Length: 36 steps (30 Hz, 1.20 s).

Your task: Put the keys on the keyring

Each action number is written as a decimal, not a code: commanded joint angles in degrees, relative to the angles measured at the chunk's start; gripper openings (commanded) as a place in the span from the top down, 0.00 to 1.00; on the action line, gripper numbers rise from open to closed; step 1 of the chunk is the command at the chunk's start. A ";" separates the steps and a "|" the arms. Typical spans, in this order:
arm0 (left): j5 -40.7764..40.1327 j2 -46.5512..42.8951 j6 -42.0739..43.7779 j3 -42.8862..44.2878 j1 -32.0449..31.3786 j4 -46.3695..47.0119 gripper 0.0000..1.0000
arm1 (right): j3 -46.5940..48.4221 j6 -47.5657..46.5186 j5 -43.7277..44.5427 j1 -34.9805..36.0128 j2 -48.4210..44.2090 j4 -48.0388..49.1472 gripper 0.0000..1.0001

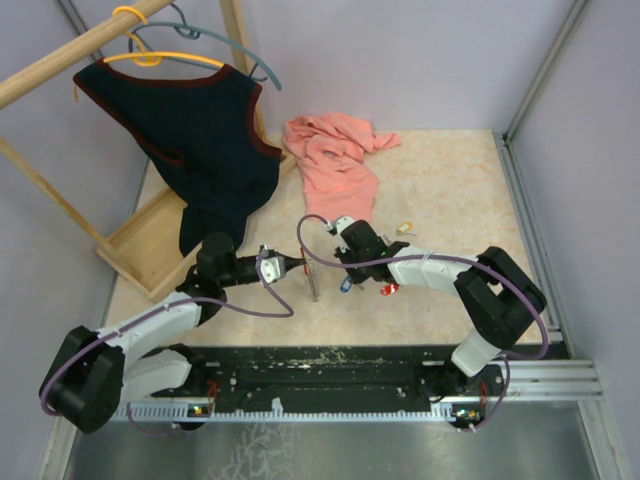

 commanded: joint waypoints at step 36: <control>0.92 0.02 -0.30 1.11 -0.24 0.78 1.00 | 4.00 0.01 -0.29 -0.08 1.94 -0.35 0.92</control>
